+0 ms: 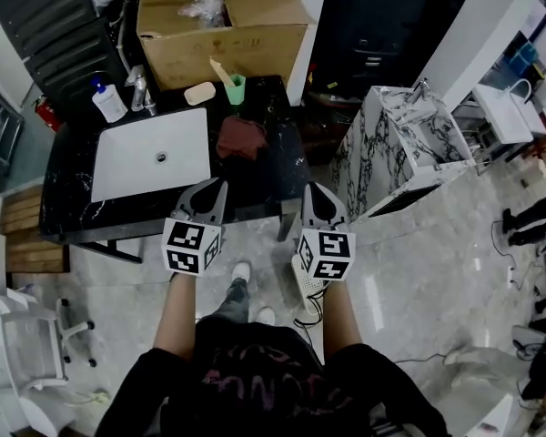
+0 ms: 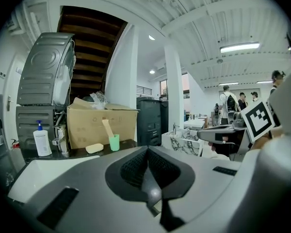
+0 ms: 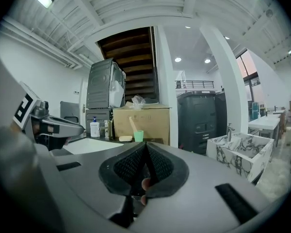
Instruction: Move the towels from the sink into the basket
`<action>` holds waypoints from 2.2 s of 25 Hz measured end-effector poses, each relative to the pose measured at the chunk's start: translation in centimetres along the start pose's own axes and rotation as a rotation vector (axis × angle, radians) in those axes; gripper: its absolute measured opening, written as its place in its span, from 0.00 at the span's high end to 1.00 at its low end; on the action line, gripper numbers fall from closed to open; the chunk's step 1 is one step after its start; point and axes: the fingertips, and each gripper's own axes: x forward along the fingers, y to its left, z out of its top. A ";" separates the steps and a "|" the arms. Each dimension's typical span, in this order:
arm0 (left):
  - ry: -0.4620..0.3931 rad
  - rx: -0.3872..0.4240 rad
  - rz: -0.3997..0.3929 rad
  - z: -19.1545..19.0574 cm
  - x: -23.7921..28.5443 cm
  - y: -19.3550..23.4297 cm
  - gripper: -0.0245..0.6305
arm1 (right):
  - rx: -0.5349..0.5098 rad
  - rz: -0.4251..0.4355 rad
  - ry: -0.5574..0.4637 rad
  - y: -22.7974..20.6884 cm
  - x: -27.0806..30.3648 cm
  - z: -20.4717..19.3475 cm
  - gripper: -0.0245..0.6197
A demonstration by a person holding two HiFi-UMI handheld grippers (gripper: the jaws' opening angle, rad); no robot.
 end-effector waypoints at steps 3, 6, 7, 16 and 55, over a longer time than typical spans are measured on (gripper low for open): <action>0.012 -0.003 -0.016 -0.2 2.0 1.2 0.94 | 0.003 -0.008 0.010 -0.3 2.2 -0.1 0.94; 0.019 -0.007 -0.032 -0.3 4.0 2.1 0.94 | 0.006 -0.008 0.017 -0.5 4.3 -0.1 0.94; 0.022 -0.005 -0.038 -0.3 4.6 2.3 0.94 | 0.006 -0.007 0.019 -0.5 5.0 0.0 0.94; 0.058 -0.029 -0.042 -1.5 8.1 5.0 0.94 | 0.011 0.038 0.061 0.5 10.1 -0.9 0.94; 0.150 -0.075 -0.028 -6.1 13.0 14.5 0.94 | 0.064 0.162 0.250 6.3 23.1 -6.6 0.85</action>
